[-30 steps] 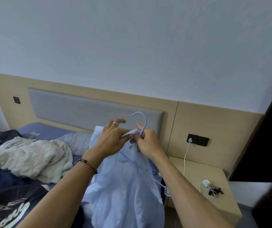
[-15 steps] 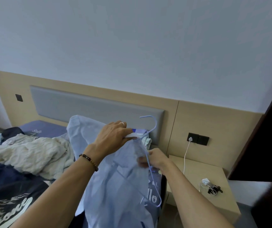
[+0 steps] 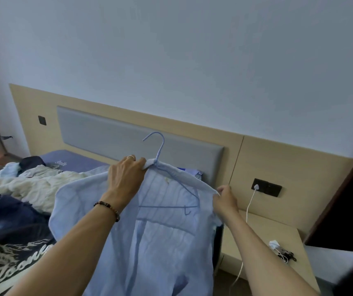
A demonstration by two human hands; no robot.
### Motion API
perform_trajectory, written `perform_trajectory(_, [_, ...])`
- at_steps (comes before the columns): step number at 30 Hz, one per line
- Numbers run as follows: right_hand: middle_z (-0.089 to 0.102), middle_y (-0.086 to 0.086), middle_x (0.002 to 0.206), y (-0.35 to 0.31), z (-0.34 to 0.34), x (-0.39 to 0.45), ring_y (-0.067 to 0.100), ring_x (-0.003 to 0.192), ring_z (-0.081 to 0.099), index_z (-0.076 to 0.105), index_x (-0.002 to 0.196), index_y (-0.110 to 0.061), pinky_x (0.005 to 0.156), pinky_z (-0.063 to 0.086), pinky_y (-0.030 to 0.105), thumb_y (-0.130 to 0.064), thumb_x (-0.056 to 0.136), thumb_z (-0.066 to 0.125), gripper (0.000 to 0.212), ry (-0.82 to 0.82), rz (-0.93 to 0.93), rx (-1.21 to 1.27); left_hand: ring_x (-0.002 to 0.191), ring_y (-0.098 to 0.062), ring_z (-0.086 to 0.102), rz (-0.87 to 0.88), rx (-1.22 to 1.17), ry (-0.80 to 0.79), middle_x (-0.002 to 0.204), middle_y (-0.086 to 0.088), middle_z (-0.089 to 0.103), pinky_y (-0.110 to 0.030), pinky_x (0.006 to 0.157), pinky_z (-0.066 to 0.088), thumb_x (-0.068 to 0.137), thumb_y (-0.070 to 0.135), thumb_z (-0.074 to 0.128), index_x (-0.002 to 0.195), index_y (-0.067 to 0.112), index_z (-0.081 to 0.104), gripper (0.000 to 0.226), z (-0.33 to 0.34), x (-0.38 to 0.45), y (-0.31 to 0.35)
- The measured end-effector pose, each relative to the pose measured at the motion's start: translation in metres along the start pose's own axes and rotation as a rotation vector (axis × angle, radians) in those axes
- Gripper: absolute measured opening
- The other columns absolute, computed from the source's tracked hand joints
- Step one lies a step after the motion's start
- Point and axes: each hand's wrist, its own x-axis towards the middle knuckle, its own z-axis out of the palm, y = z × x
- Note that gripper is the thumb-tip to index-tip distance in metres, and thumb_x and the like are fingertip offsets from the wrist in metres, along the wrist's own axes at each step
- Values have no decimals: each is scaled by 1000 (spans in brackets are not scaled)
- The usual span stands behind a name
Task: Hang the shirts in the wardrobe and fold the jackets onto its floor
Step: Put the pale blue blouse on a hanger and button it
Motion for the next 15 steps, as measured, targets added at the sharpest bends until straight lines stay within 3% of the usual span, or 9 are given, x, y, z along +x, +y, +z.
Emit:
perform_trajectory(4, [56, 0, 86, -44, -8, -10, 14, 74, 53, 60, 95, -15, 55, 44, 14, 0, 94, 53, 16, -155, -75, 495, 49, -32, 54, -49, -81, 3, 61, -7, 50, -28, 46, 26, 91, 23, 67, 66, 13, 48, 32, 12, -5, -5])
perform_trajectory(6, [59, 6, 79, -65, -10, -15, 11, 61, 57, 65, 90, -9, 51, 47, 17, 7, 93, 48, 24, -333, -62, 703, 54, -33, 55, -56, -130, 21, 65, -6, 51, -30, 48, 27, 97, 35, 56, 69, 16, 44, 36, 16, -6, -5])
perform_trajectory(8, [64, 12, 87, -79, -9, -19, 13, 67, 65, 65, 104, -3, 62, 54, 23, 17, 89, 40, 35, -450, -80, 785, 57, -31, 53, -72, -169, 24, 67, -4, 49, -31, 50, 28, 99, 41, 49, 72, 15, 45, 38, 14, -5, -4])
perform_trajectory(10, [68, 12, 105, -84, -6, -18, 17, 88, 68, 63, 122, -2, 79, 56, 27, 11, 90, 50, 37, -368, -261, 503, 57, -27, 49, -77, -204, 13, 68, -2, 48, -32, 51, 30, 100, 46, 46, 74, 13, 48, 42, 12, -2, -2])
perform_trajectory(11, [69, 8, 105, -87, -5, -19, 17, 93, 67, 65, 121, -5, 83, 54, 28, 4, 88, 59, 35, -292, -382, 297, 57, -27, 49, -72, -229, 13, 68, -2, 48, -32, 51, 32, 100, 48, 45, 74, 13, 49, 44, 10, 0, -2])
perform_trajectory(14, [61, -6, 73, -92, 0, -24, 8, 69, 55, 74, 83, -14, 67, 42, 28, -14, 82, 72, 3, -116, -629, -57, 58, -29, 52, -28, -309, 27, 66, -3, 49, -35, 50, 38, 99, 50, 45, 72, 11, 50, 48, 6, 4, -2])
perform_trajectory(15, [57, -5, 74, -93, 1, -25, 9, 70, 50, 73, 76, -14, 68, 38, 27, -21, 83, 73, 10, -44, -698, -132, 58, -29, 51, -6, -333, 33, 65, -3, 49, -36, 50, 39, 98, 53, 43, 71, 12, 50, 50, 5, 4, -3])
